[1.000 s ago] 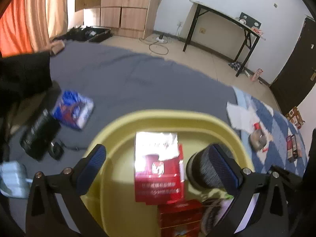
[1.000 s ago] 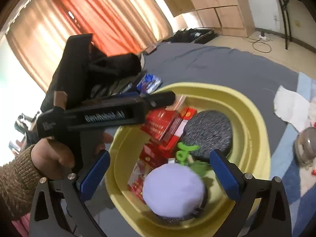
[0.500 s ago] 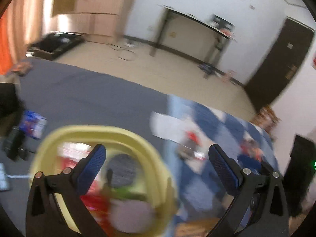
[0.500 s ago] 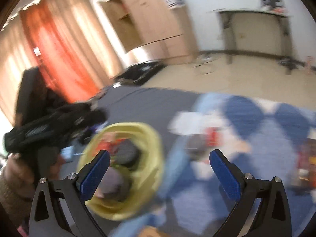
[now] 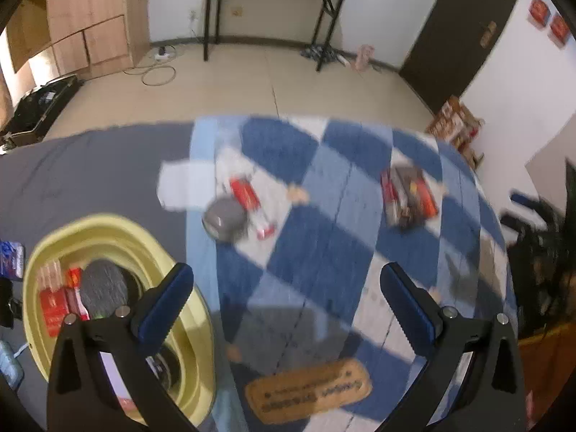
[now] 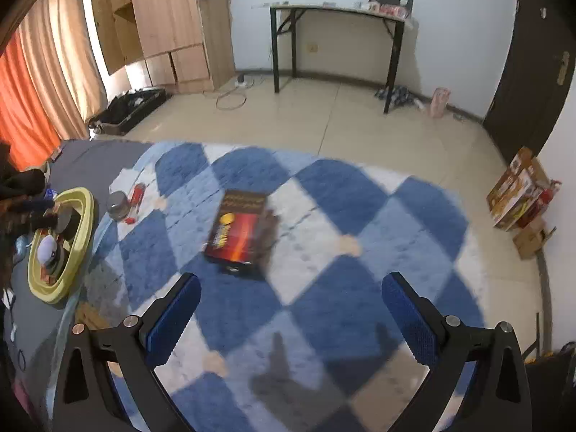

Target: Organize rigid objects

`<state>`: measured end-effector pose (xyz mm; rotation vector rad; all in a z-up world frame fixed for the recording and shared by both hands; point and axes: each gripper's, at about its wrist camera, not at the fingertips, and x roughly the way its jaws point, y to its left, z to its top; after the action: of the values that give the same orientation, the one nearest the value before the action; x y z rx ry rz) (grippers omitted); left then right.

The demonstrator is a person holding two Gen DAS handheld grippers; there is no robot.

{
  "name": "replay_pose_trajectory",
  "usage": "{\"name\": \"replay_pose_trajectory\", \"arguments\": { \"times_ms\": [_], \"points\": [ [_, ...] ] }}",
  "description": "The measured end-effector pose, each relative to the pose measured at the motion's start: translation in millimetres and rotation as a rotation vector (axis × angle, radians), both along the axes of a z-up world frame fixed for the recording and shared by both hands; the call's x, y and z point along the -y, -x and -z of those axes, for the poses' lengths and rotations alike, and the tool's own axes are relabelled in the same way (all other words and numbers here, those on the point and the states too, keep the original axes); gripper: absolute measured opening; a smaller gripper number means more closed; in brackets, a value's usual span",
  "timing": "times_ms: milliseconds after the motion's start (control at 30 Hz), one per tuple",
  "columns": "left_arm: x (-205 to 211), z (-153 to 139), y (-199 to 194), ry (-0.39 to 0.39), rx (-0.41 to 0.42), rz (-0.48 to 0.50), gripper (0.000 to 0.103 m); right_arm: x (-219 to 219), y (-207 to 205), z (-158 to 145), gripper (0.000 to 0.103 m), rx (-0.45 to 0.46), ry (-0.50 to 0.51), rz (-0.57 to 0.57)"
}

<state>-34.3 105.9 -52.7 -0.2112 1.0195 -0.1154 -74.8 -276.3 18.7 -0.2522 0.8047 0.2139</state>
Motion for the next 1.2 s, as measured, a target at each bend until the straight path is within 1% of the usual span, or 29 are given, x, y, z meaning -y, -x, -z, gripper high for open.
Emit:
{"name": "replay_pose_trajectory", "arguments": {
  "times_ms": [33,67,100,133,167,233,300,333,367,400,467,533,600,667,767,800,833,867,933,967,1000,1067,1133,1200],
  "points": [
    [-0.4,-2.3,-6.8,0.029,-0.012,-0.021,0.103,4.2,-1.1,-3.5,0.103,0.001,-0.012,0.004],
    [0.6,-3.3,-16.4,0.061,-0.046,-0.043,0.103,9.4,-0.5,-4.7,0.103,0.006,-0.039,0.019],
    [4.6,-2.0,-20.5,0.07,-0.058,-0.056,0.103,16.3,-0.9,-5.0,0.103,0.017,-0.078,0.042],
    [8.9,-1.3,-23.9,0.069,-0.055,-0.068,0.103,22.6,2.1,-3.5,0.103,0.014,-0.111,0.058],
    [14.8,1.1,-26.9,0.053,-0.054,-0.079,0.103,26.1,-1.2,-2.0,0.103,-0.003,-0.159,0.072],
    [26.1,8.7,-28.9,0.023,-0.055,-0.098,0.103,34.0,-0.6,2.9,0.103,-0.028,-0.218,0.086],
    [29.6,20.6,-24.9,0.074,-0.055,-0.141,0.103,41.7,-3.6,6.1,0.103,-0.043,-0.281,0.096],
    [30.2,28.2,-22.6,0.117,-0.066,-0.141,0.103,44.3,-5.1,9.3,0.103,-0.042,-0.301,0.102],
    [32.8,36.5,-24.0,0.128,-0.104,-0.105,0.103,44.8,-6.9,12.0,0.103,-0.046,-0.314,0.112],
    [33.9,39.4,-25.2,0.106,-0.114,-0.09,0.103,44.2,-10.0,15.1,0.103,-0.062,-0.323,0.113],
    [34.1,39.7,-19.1,0.045,-0.085,-0.092,0.103,37.5,-14.7,19.5,0.103,-0.086,-0.314,0.093],
    [33.0,40.3,-14.5,0.028,-0.078,-0.043,0.103,24.4,-17.5,24.7,0.103,-0.076,-0.262,0.05],
    [25.8,40.0,-11.2,-0.003,-0.059,-0.043,0.103,6.6,-20.3,33.7,0.103,-0.071,-0.188,0.003],
    [12.8,43.0,-13.2,-0.014,-0.058,-0.057,0.103,-8.9,-24.8,42.3,0.103,-0.079,-0.141,-0.028],
    [-13.2,48.6,-23.3,0.005,-0.071,-0.103,0.102,-25.8,-28.2,47.4,0.103,-0.076,-0.104,-0.057],
    [-17.5,49.8,-27.8,0.006,-0.074,-0.099,0.1,-30.5,-29.2,49.1,0.103,-0.073,-0.091,-0.063],
    [-18.8,50.2,-32.0,-0.007,-0.069,-0.087,0.094,-33.7,-30.2,50.4,0.103,-0.071,-0.084,-0.069],
    [-17.8,50.6,-37.9,-0.036,-0.061,-0.051,0.091,-36.3,-31.3,51.8,0.103,-0.07,-0.079,-0.076],
    [-14.0,53.8,-46.1,-0.084,-0.062,0.024,0.081,-40.8,-33.9,54.6,0.103,-0.065,-0.073,-0.085],
    [-13.5,56.7,-51.3,-0.126,-0.063,0.069,0.08,-41.9,-36.0,55.8,0.103,-0.066,-0.076,-0.081],
    [-14.4,58.3,-53.9,-0.15,-0.062,0.093,0.079,-42.2,-39.2,57.7,0.103,-0.074,-0.088,-0.073],
    [-17.5,62.6,-59.4,-0.204,-0.065,0.165,0.079,-39.4,-47.2,61.9,0.103,-0.114,-0.131,-0.047],
    [-20.2,65.9,-62.9,-0.23,-0.067,0.219,0.079,-35.8,-56.3,66.4,0.103,-0.157,-0.168,-0.001],
    [-22.1,72.5,-67.4,-0.262,-0.085,0.246,0.079,-37.2,-63.7,70.8,0.103,-0.166,-0.173,0.006]
  ]
}}
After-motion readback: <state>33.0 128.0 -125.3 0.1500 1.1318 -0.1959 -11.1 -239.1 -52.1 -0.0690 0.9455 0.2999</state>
